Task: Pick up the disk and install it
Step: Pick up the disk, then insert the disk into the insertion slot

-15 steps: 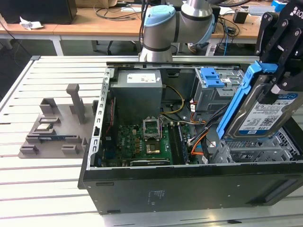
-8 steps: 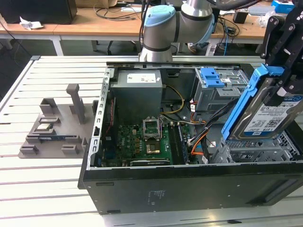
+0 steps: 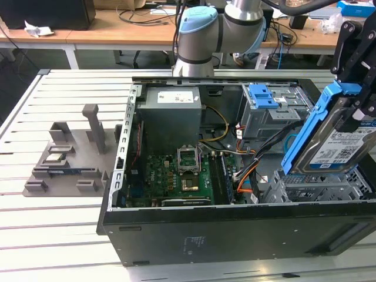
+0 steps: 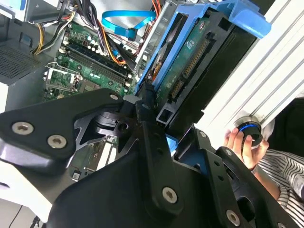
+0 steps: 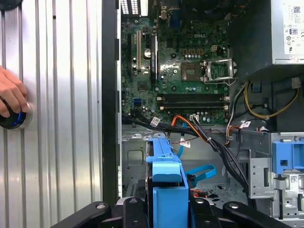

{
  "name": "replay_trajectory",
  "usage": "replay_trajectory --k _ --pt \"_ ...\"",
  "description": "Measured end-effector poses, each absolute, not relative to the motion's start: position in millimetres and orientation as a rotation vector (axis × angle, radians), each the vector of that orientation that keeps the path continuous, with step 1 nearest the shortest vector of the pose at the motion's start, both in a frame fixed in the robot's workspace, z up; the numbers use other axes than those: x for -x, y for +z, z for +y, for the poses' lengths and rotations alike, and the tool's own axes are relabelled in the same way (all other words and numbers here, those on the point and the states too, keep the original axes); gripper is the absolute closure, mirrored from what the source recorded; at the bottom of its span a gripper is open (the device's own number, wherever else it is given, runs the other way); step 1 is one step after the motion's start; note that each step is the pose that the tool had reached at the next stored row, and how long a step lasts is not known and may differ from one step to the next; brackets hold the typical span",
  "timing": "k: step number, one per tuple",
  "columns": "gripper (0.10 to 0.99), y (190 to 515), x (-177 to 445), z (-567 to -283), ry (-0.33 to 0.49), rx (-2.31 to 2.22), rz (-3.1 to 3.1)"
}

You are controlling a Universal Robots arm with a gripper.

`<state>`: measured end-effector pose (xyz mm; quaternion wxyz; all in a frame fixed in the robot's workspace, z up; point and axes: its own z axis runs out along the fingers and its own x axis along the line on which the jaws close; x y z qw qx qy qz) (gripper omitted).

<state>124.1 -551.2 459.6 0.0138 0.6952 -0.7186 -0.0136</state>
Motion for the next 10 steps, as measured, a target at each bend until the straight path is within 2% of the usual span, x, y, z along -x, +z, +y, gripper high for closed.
replay_trajectory --k 10 --pt "0.722 454.0 -127.0 -551.3 -0.073 -2.177 -2.252"
